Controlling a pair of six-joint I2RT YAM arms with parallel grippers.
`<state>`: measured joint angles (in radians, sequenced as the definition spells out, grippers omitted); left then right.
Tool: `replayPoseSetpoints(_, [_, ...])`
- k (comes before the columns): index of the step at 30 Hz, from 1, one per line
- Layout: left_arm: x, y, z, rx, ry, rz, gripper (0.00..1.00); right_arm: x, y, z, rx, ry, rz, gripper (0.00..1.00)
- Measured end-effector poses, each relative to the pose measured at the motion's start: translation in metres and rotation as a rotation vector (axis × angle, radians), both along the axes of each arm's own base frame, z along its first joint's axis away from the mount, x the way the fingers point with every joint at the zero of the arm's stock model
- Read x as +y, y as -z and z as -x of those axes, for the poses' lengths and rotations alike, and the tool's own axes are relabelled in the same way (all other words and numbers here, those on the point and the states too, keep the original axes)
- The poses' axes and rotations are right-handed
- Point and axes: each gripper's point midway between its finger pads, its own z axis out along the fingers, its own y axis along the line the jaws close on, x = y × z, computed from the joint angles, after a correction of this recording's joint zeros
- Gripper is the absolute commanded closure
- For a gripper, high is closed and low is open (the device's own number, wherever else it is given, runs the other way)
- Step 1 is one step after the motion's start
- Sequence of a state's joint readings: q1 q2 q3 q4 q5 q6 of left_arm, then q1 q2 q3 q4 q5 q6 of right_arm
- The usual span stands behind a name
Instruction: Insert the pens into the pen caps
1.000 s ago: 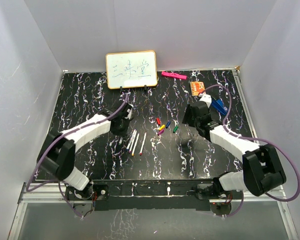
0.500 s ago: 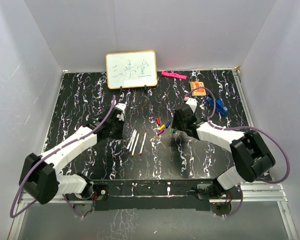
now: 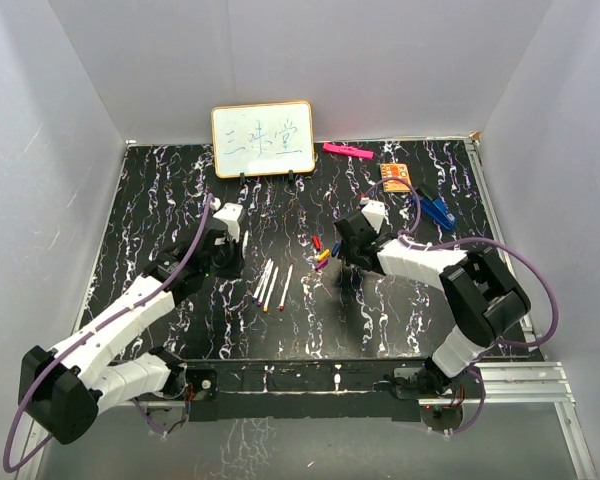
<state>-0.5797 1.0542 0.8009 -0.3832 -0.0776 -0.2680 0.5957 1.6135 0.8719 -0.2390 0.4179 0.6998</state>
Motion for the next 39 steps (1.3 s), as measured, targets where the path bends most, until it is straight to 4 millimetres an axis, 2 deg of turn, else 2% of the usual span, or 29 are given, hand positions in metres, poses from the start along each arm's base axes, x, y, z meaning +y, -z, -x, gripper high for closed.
replayPoseSetpoints(6, [0.000, 0.004, 0.004, -0.005, 0.022, 0.008, 1.00, -0.004, 0.002, 0.001, 0.010, 0.023, 0.012, 0.68])
replayPoseSetpoints(15, [-0.004, 0.004, 0.005, -0.001, 0.037, 0.020, 1.00, -0.006, 0.017, 0.003, 0.045, 0.044, 0.034, 0.69])
replayPoseSetpoints(19, [-0.005, 0.005, 0.005, 0.003, 0.039, 0.021, 1.00, -0.002, 0.017, -0.001, 0.041, 0.044, 0.030, 0.71])
replayPoseSetpoints(27, [-0.009, 0.005, 0.007, 0.015, 0.053, 0.040, 1.00, 0.001, 0.017, -0.004, 0.036, 0.048, 0.021, 1.00])
replayPoseSetpoints(39, [-0.023, 0.010, 0.010, 0.044, 0.100, 0.086, 1.00, 0.000, 0.016, -0.004, 0.035, 0.039, 0.029, 1.00])
